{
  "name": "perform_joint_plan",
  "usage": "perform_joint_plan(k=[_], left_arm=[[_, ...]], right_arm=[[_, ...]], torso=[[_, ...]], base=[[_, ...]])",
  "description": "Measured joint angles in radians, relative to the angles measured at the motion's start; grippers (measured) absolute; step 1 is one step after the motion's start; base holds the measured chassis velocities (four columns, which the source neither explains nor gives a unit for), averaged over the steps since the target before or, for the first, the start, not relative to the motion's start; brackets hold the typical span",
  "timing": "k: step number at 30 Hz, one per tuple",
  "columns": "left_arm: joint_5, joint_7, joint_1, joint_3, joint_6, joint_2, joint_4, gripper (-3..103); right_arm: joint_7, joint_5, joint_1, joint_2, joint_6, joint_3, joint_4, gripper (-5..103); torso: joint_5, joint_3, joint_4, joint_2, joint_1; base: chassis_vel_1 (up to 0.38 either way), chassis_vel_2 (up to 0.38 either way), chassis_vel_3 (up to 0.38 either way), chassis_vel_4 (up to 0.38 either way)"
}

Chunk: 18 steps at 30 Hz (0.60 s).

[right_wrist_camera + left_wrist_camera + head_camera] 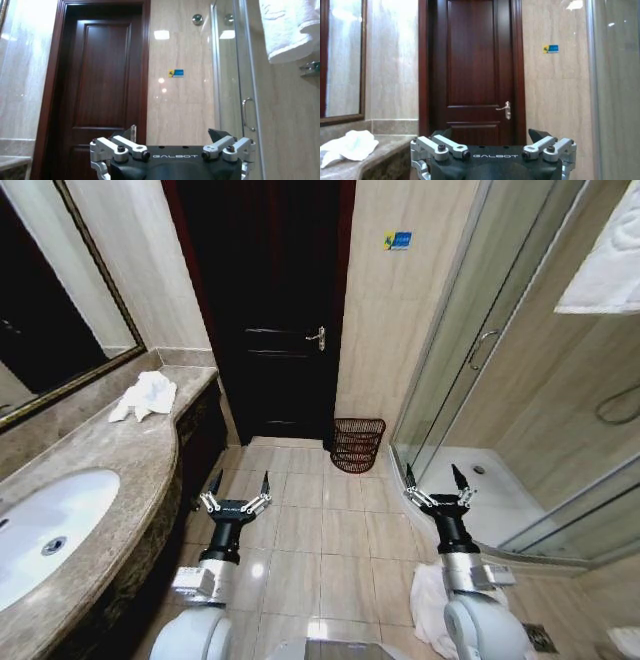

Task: Discard the used towel into the hamper.

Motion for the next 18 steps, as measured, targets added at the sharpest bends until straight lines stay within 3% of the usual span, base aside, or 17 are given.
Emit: perform_joint_plan(k=[4, 6, 11, 18], left_arm=[[-0.02, -0.028, -0.008, -0.003, -0.035, 0.0, 0.007, 100], [-0.017, -0.03, -0.012, 0.001, -0.039, 0.0, -0.001, 100], [-0.014, -0.028, -0.009, 0.009, -0.043, 0.0, -0.005, 100], [-0.017, -0.023, 0.0, 0.02, -0.06, 0.0, -0.005, 100]], right_arm=[[-0.009, 0.026, -0.008, -0.019, 0.014, 0.022, -0.008, 101], [-0.009, 0.042, -0.025, -0.029, 0.014, 0.028, 0.006, 93], [-0.004, 0.05, -0.028, -0.025, 0.021, 0.027, 0.012, 99], [0.013, 0.061, -0.027, -0.026, 0.023, 0.023, 0.026, 100]], torso=[[0.0, 0.0, 0.0, 0.0, 0.0], [0.0, 0.0, -0.0001, 0.0, 0.0], [0.0, 0.0, -0.0001, 0.0, 0.0], [-0.0001, 0.0, -0.0001, 0.0, 0.0]], base=[[0.0, 0.0, 0.0, 0.0], [0.0, 0.0, 0.0, 0.0], [0.0, 0.0, 0.0, 0.0], [0.0, 0.0, 0.0, 0.0]])
